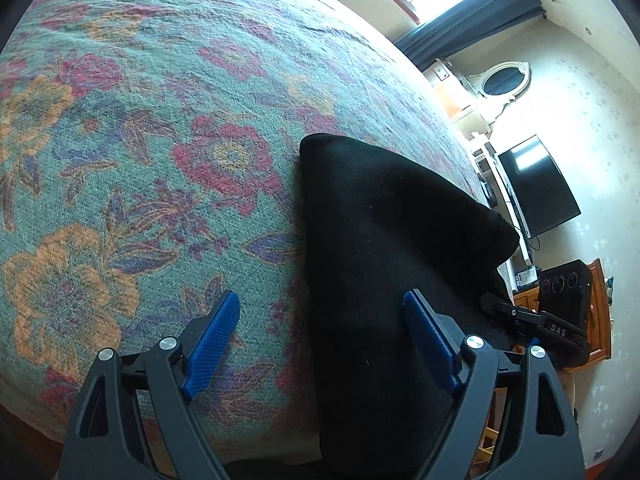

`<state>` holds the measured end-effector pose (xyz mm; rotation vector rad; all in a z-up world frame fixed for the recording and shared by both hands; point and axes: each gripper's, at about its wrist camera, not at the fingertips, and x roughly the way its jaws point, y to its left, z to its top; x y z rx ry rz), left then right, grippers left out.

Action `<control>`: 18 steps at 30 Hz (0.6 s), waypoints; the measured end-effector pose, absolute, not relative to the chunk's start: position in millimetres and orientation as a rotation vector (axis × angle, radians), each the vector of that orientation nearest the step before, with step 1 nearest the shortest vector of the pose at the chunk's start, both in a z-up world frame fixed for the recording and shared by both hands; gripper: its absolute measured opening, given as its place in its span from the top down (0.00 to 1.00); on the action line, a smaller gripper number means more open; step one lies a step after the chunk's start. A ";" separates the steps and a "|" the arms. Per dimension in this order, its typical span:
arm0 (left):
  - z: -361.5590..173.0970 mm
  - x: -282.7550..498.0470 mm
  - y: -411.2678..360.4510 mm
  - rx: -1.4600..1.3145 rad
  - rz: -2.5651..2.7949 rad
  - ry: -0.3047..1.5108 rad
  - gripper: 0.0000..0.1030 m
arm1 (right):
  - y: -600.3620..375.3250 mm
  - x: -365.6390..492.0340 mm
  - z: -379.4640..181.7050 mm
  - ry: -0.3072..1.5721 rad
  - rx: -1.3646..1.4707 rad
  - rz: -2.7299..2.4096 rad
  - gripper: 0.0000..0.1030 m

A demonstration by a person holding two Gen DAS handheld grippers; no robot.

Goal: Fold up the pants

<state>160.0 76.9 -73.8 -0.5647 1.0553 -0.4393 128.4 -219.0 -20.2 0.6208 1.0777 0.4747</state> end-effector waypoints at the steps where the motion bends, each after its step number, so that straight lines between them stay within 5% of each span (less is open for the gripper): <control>1: -73.7 159.7 75.5 -0.567 -0.445 1.056 0.20 | -222.1 127.0 -16.0 1.069 0.615 0.478 0.88; 18: -67.3 176.3 18.4 -0.574 -0.597 1.061 0.20 | -276.7 112.7 21.4 0.996 0.585 0.403 0.88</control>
